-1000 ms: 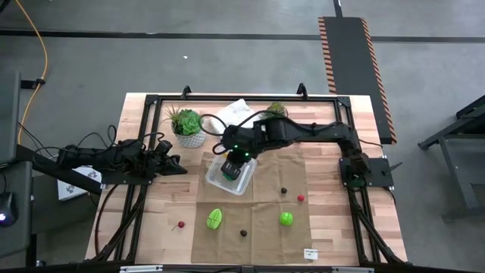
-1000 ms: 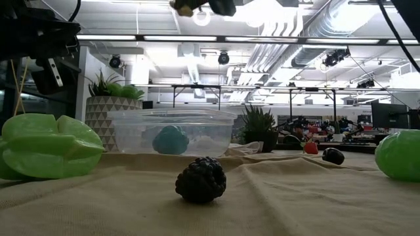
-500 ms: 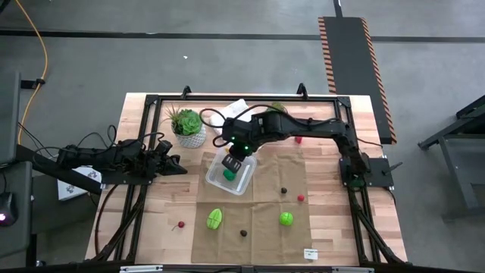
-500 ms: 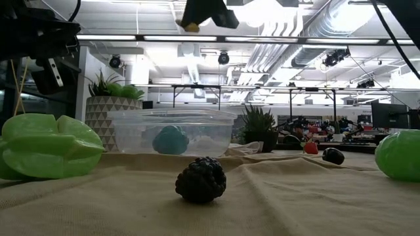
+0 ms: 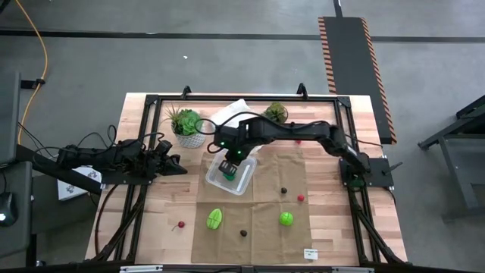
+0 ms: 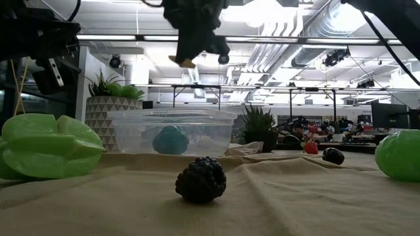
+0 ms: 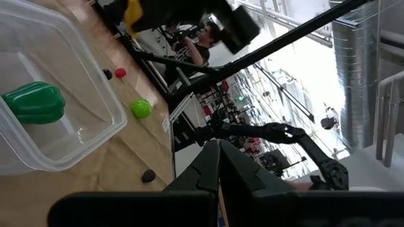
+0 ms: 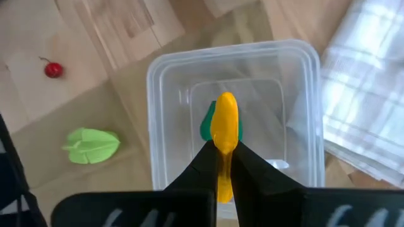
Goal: Pick and placing Produce into tupperware
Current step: Put the yellow corn into transparent bin, then put the red strawberry into transparent bin
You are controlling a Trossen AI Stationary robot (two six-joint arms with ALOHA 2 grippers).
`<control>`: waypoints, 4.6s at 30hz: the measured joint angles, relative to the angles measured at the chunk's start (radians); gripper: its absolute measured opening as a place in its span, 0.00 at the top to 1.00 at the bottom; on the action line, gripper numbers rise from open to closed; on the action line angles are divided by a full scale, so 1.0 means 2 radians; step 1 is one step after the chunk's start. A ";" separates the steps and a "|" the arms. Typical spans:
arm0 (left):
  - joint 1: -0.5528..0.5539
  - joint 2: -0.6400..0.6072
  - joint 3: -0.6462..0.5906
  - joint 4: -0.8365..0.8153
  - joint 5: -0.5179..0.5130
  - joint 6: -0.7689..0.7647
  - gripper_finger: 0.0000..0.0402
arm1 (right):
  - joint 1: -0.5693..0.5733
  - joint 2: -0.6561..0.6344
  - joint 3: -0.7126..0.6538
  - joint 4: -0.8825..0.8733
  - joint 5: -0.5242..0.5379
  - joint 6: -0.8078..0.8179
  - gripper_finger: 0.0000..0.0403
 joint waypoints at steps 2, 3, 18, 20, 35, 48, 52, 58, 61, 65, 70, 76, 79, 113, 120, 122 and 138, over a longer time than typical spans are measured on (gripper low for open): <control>0.000 0.000 0.000 0.000 0.000 0.000 1.00 | -0.001 0.006 0.000 0.000 -0.004 -0.003 0.98; 0.000 0.000 0.000 0.000 0.000 0.000 1.00 | 0.000 0.011 0.000 0.002 -0.004 -0.003 0.98; 0.000 0.000 0.000 0.000 0.000 0.003 1.00 | 0.000 0.069 0.000 0.004 -0.017 0.033 0.98; 0.000 0.000 0.000 0.000 0.000 0.007 1.00 | 0.000 0.071 0.000 -0.002 -0.014 0.039 0.98; 0.000 0.000 0.000 0.000 0.002 0.017 1.00 | -0.006 0.077 0.000 -0.018 0.006 0.077 0.98; 0.000 0.000 0.000 0.000 0.002 0.017 1.00 | -0.006 0.077 0.000 -0.026 0.006 0.078 0.90; 0.000 0.000 0.000 0.000 0.002 0.017 1.00 | -0.006 0.077 0.000 -0.028 0.006 0.078 0.83; 0.000 0.000 0.000 0.000 0.002 0.017 1.00 | -0.006 0.077 0.000 -0.028 0.006 0.078 0.81; 0.000 0.000 0.000 0.000 0.002 0.017 1.00 | -0.006 0.077 0.000 -0.027 0.007 0.078 0.80; 0.000 0.000 0.000 0.000 0.002 0.017 1.00 | -0.006 0.075 0.000 -0.026 0.020 0.077 0.80; 0.000 0.000 0.000 0.000 0.002 0.017 1.00 | -0.005 0.073 0.023 -0.015 0.021 0.077 0.80; 0.000 0.000 0.000 0.000 0.002 0.017 1.00 | 0.006 0.052 0.026 0.026 0.030 0.075 0.80; 0.000 0.000 0.000 0.000 0.002 0.017 1.00 | 0.005 0.041 0.031 0.034 0.029 0.073 0.81; 0.000 0.000 0.000 -0.004 -0.049 0.017 1.00 | -0.026 -0.187 0.032 0.041 -0.004 -0.142 0.81; 0.000 0.000 0.000 -0.004 -0.063 0.031 1.00 | -0.038 -0.234 0.031 0.029 -0.004 -0.176 0.81; 0.000 0.000 0.000 0.005 -0.075 0.033 1.00 | -0.042 -0.250 0.031 0.026 -0.004 -0.185 0.81; 0.000 0.014 0.116 0.090 -0.185 0.186 1.00 | -0.065 -0.382 -0.042 0.026 0.027 -0.209 0.81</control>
